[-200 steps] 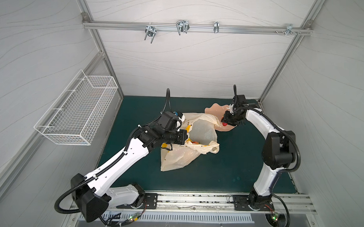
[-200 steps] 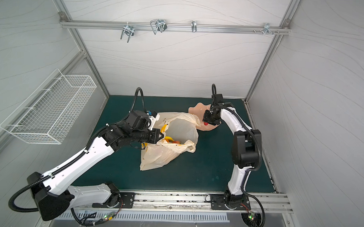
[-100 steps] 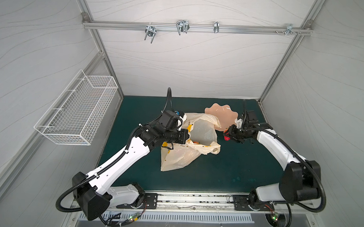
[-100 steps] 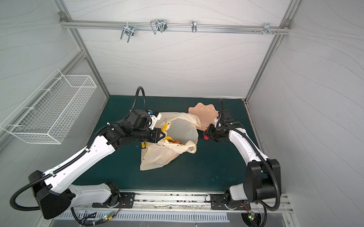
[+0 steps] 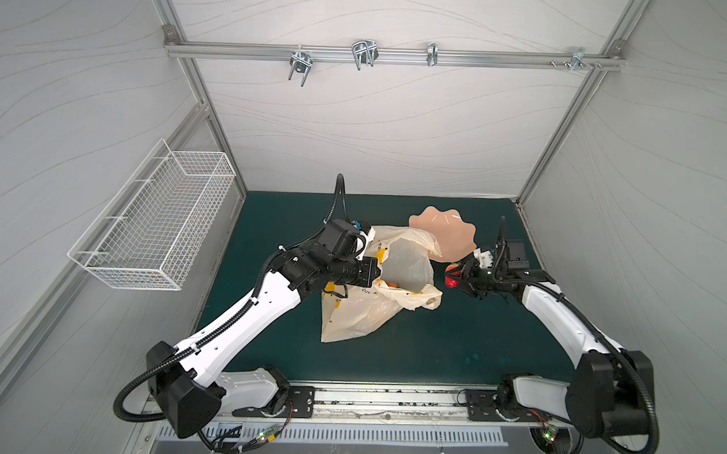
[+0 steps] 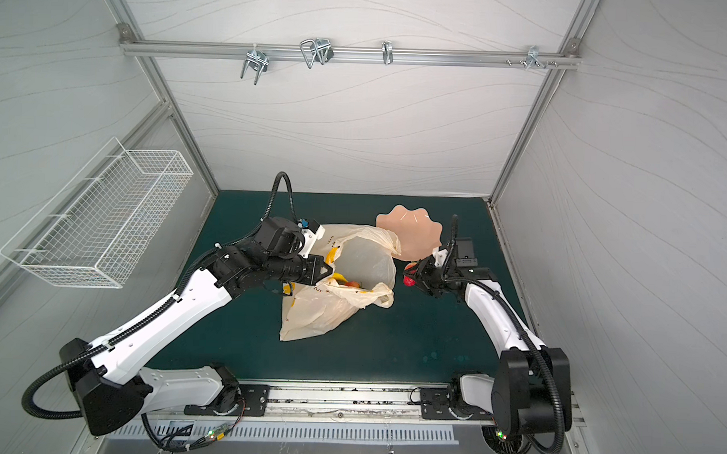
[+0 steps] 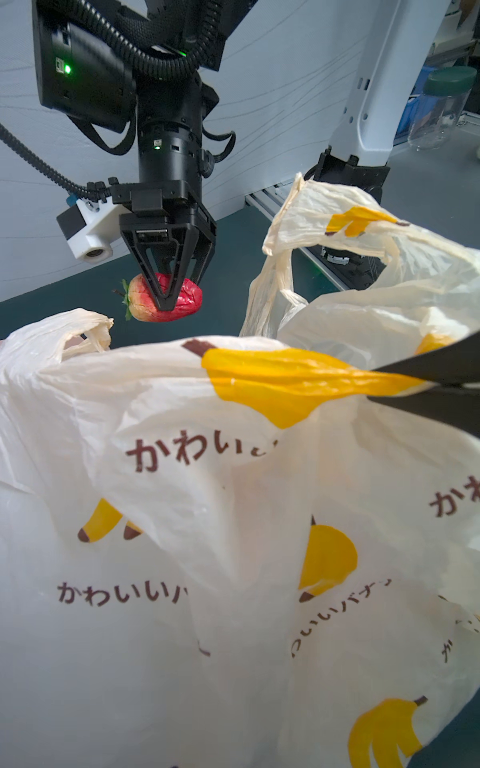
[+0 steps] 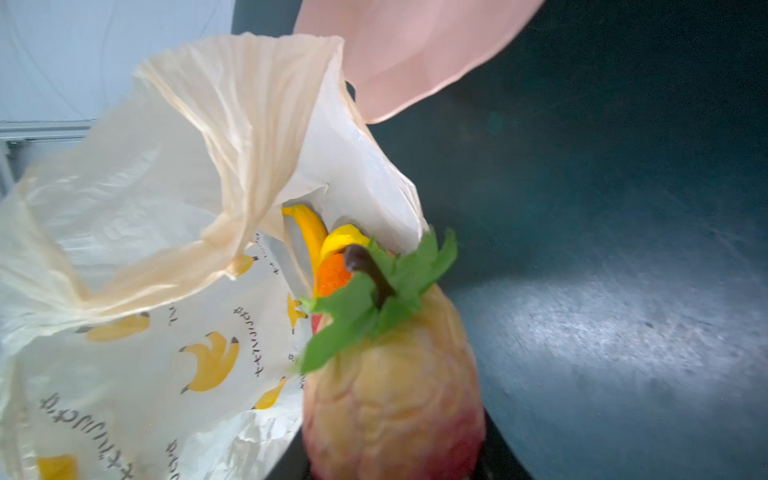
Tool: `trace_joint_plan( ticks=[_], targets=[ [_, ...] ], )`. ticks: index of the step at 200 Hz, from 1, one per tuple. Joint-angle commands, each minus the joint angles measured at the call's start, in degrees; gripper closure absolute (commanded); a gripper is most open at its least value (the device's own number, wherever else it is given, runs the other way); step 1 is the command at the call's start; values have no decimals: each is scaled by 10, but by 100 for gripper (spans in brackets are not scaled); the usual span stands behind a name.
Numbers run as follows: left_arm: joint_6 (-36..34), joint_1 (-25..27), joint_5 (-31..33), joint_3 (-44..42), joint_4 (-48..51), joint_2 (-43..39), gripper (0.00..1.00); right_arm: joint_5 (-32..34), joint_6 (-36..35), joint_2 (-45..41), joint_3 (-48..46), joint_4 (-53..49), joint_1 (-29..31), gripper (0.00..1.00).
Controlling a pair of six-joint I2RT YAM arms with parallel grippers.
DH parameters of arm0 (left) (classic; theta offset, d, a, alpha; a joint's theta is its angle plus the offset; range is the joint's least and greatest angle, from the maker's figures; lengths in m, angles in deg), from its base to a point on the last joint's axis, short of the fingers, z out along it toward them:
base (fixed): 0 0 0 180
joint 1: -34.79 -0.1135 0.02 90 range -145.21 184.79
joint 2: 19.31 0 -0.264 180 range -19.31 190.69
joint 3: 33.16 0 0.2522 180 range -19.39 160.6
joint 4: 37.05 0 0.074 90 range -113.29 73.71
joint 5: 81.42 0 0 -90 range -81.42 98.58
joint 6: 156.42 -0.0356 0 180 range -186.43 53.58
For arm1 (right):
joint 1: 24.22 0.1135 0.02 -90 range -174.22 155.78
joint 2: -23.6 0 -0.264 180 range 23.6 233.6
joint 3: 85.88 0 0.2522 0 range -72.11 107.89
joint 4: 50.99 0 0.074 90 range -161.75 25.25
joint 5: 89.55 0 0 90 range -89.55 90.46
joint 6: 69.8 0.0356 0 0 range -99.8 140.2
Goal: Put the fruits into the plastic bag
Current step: 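Lift the strawberry out of the bowl and carry it over the bag, then lower the strawberry into the bag held by the left gripper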
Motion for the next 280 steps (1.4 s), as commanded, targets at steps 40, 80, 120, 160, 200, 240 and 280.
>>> trace_joint_plan(
  ticks=[40,80,120,160,200,240,280],
  targets=[
    [-12,3,-9,35,-21,8,100,-90,91,19,-15,120,4,70],
    [-13,3,-8,36,-22,9,100,-88,93,27,-8,118,16,70],
    [-12,3,-8,36,-23,9,100,-80,111,46,-5,145,60,71],
    [-11,3,-9,36,-24,10,100,-63,122,75,13,162,120,71],
    [-11,3,-10,35,-23,9,100,-45,133,116,32,181,187,71],
    [-9,3,-10,35,-25,10,100,-39,136,168,70,187,250,69],
    [-8,4,-7,33,-26,7,100,-45,131,210,104,172,290,66]
  ],
)
